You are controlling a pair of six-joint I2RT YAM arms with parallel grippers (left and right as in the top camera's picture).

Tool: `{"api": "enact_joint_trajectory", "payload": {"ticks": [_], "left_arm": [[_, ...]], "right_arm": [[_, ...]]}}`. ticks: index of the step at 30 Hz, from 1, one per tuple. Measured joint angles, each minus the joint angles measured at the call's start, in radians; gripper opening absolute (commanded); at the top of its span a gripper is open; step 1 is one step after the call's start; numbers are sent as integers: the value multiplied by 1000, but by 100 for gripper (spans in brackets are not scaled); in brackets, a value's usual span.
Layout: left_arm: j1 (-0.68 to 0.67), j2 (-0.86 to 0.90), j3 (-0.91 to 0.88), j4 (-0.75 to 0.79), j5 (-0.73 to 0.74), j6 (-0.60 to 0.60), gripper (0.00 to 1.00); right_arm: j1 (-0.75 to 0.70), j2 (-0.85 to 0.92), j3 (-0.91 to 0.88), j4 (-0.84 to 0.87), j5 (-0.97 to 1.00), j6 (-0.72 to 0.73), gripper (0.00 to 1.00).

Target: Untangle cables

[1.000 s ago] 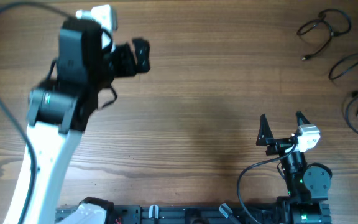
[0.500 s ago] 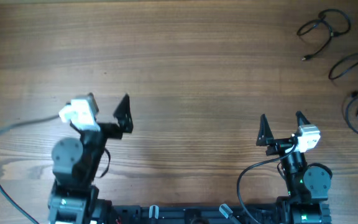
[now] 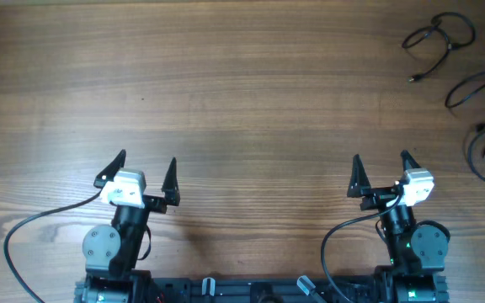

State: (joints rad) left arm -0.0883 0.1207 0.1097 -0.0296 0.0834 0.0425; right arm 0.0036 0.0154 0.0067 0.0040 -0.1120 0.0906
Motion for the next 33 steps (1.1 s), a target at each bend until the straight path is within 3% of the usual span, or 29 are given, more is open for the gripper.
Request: {"api": "enact_joint_trajectory", "payload": {"ticks": [8, 33], "left_arm": [[0, -105, -85, -37, 1, 8, 100], [0, -107, -95, -41, 1, 5, 100]], "right_arm": [[0, 0, 0, 0, 0, 0, 100], [0, 0, 0, 0, 0, 0, 100]]}}
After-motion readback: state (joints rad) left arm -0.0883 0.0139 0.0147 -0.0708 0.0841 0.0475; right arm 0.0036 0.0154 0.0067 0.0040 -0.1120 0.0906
